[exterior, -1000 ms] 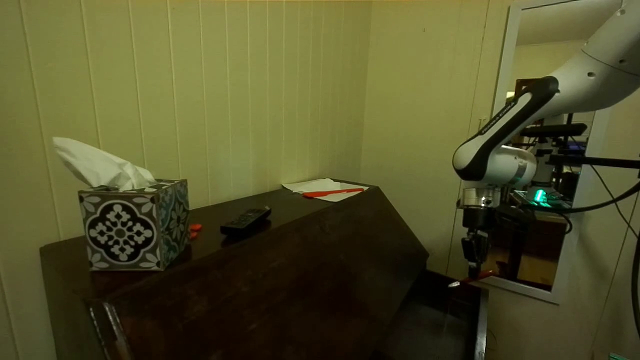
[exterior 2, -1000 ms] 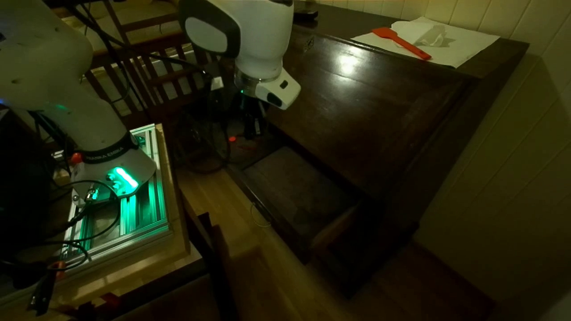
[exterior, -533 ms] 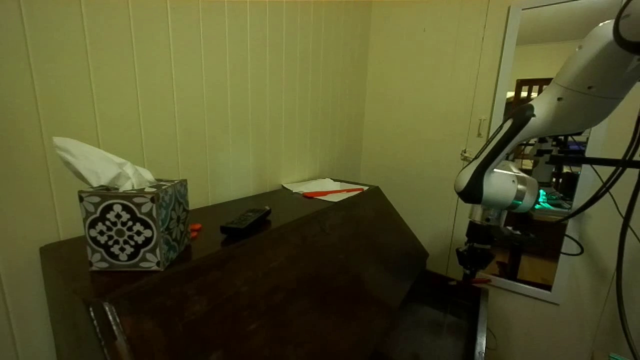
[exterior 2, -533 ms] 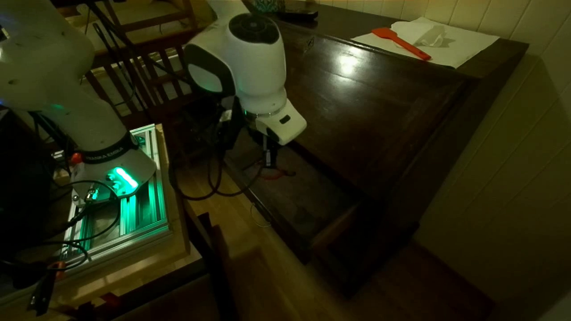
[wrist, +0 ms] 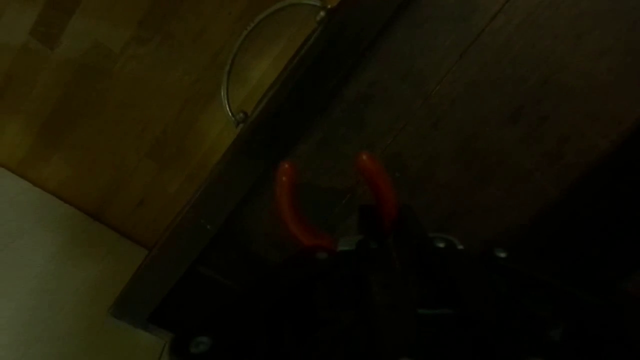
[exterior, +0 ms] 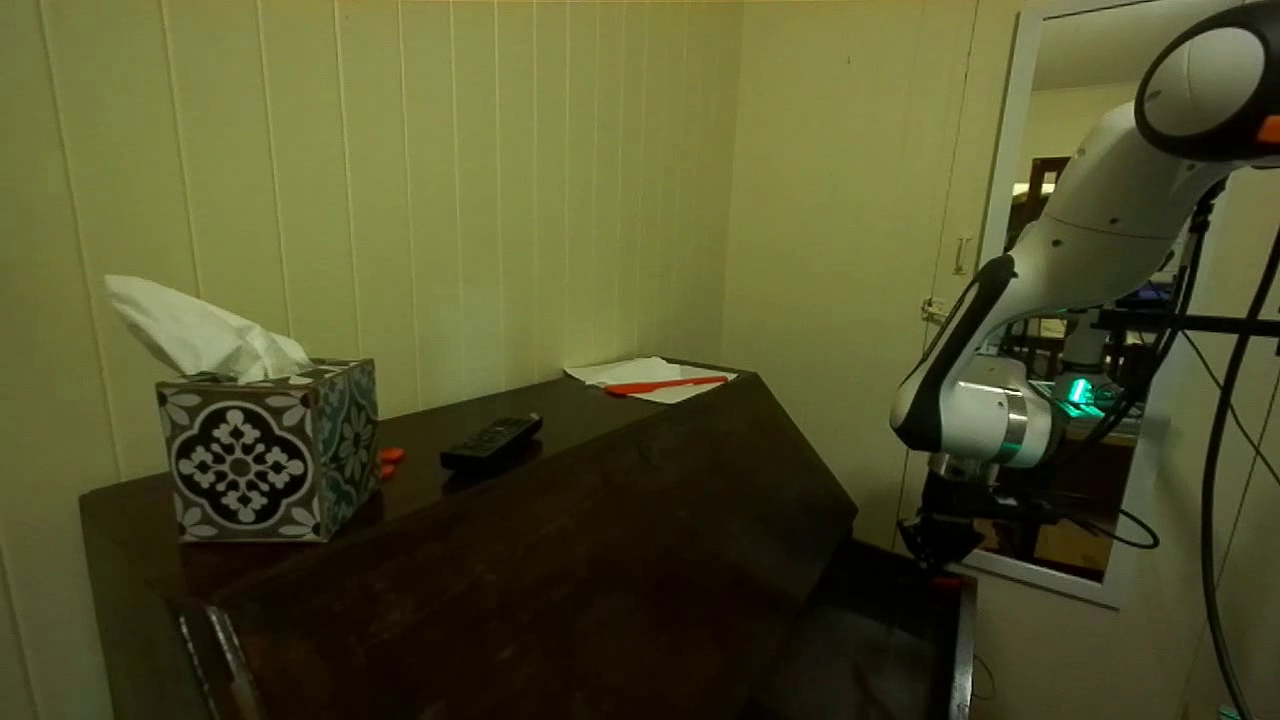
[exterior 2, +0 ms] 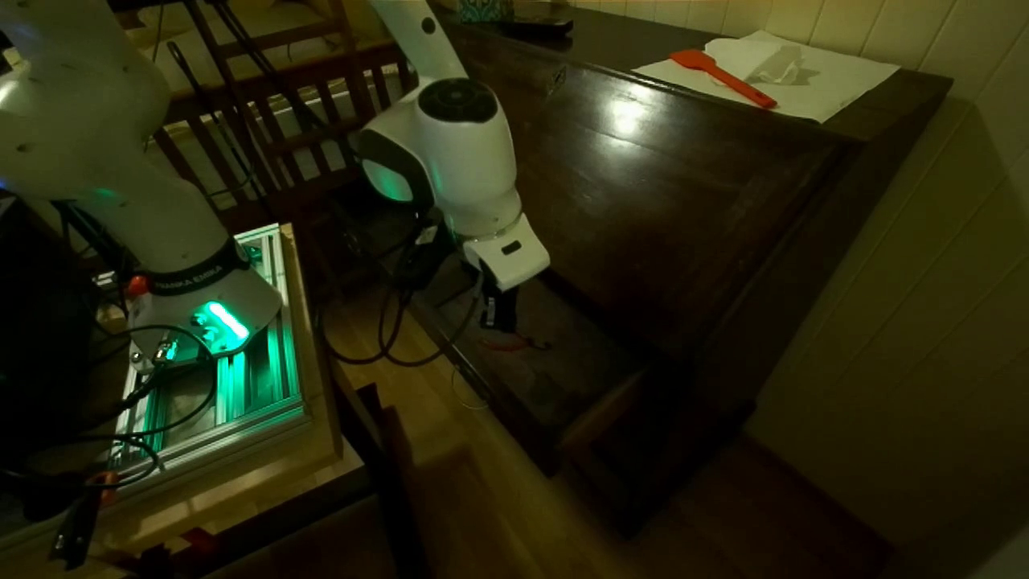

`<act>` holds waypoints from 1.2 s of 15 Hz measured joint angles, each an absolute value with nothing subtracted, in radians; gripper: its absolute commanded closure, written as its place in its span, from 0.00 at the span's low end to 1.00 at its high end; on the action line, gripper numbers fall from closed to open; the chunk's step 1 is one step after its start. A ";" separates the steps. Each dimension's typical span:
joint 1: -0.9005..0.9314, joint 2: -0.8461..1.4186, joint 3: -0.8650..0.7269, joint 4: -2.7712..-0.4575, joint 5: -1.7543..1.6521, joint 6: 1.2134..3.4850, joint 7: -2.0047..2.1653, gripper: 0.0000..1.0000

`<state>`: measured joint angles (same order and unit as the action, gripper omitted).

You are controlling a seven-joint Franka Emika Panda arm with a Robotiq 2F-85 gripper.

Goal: Put the pen inside the drawer

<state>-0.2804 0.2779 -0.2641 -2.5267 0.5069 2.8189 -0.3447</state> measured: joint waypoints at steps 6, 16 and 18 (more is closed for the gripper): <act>-0.266 0.357 -0.206 -2.508 0.532 3.025 -0.286 0.97; -0.284 0.643 -0.101 -2.344 0.549 3.285 -0.123 0.97; -0.302 0.682 -0.080 -2.315 0.549 3.316 -0.117 0.97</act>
<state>-0.3018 0.6821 -0.0795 -2.3145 0.5493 3.3165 -0.1172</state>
